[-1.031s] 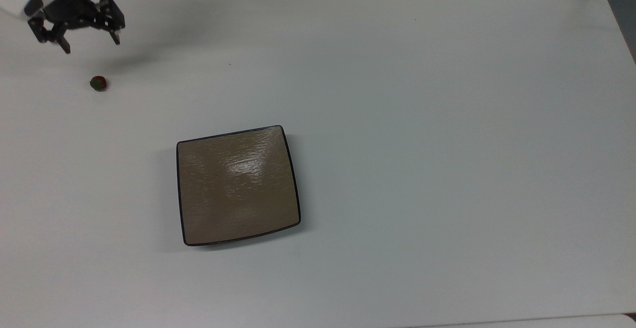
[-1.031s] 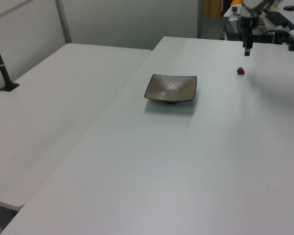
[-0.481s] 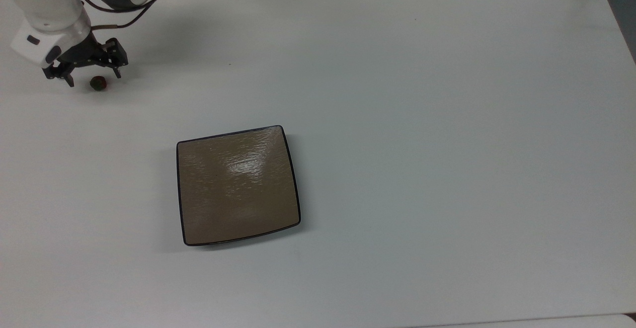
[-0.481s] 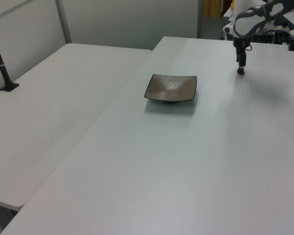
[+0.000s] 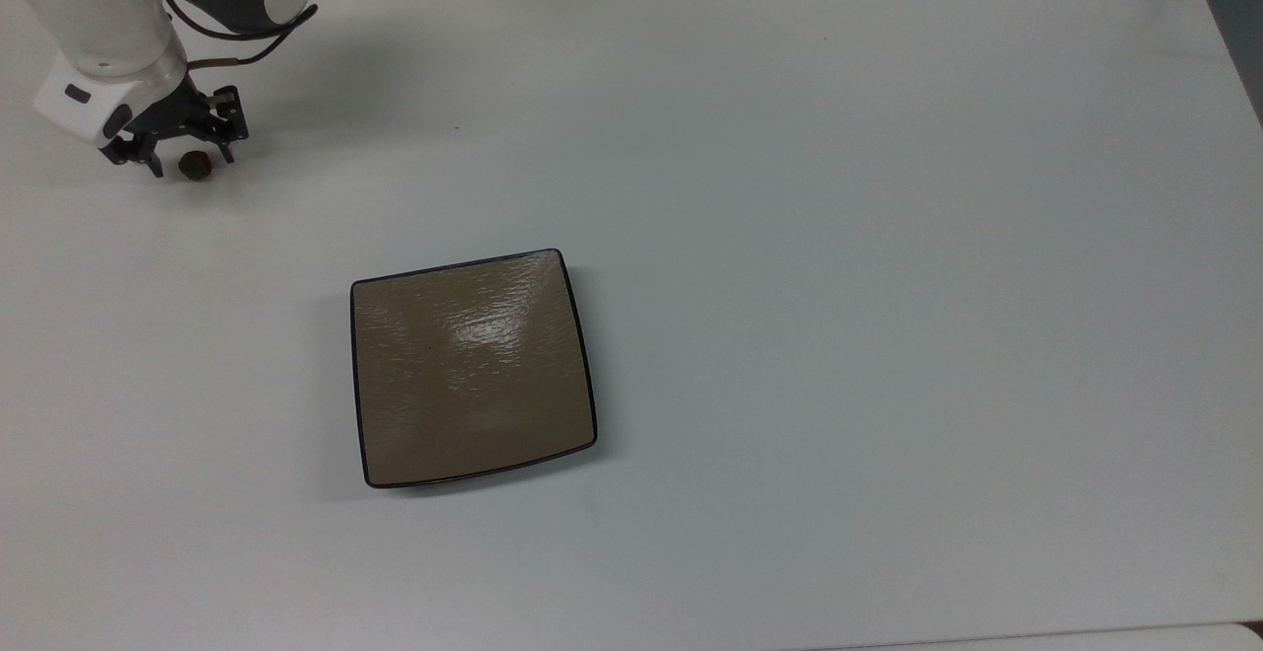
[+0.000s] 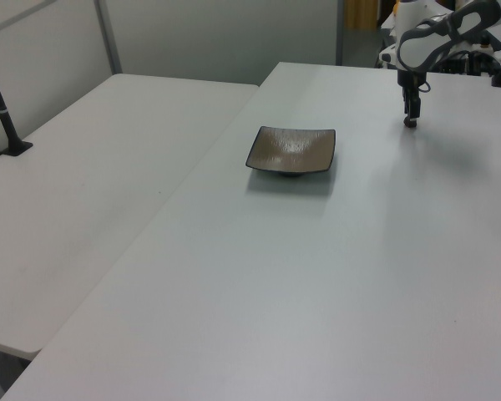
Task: Strawberries on a ceramic plate
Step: 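Close the gripper on the red strawberry and lift it, then carry the strawberry over the ceramic plate and lower it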
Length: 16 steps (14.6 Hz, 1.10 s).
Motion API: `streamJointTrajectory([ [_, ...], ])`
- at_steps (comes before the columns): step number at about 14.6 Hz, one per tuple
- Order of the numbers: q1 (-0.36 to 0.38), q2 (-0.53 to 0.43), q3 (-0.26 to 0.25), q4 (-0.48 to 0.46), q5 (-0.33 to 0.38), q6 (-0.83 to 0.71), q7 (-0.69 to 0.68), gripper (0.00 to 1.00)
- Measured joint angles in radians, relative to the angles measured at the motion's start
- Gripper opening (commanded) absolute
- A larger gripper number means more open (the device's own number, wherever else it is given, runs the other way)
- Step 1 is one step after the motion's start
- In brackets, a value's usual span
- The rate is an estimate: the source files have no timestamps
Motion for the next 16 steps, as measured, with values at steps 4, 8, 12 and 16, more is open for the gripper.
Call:
streamJointTrajectory([
  [4, 0.000, 0.005, 0.001, 0.000, -0.001, 0.000, -0.014, 0.06],
  [8, 0.000, 0.004, 0.001, 0.003, -0.001, -0.004, -0.043, 0.06],
  [12, 0.003, -0.036, 0.012, 0.019, 0.002, -0.035, -0.043, 0.07],
  [16, 0.026, -0.107, 0.054, 0.092, 0.055, -0.148, -0.040, 0.07],
])
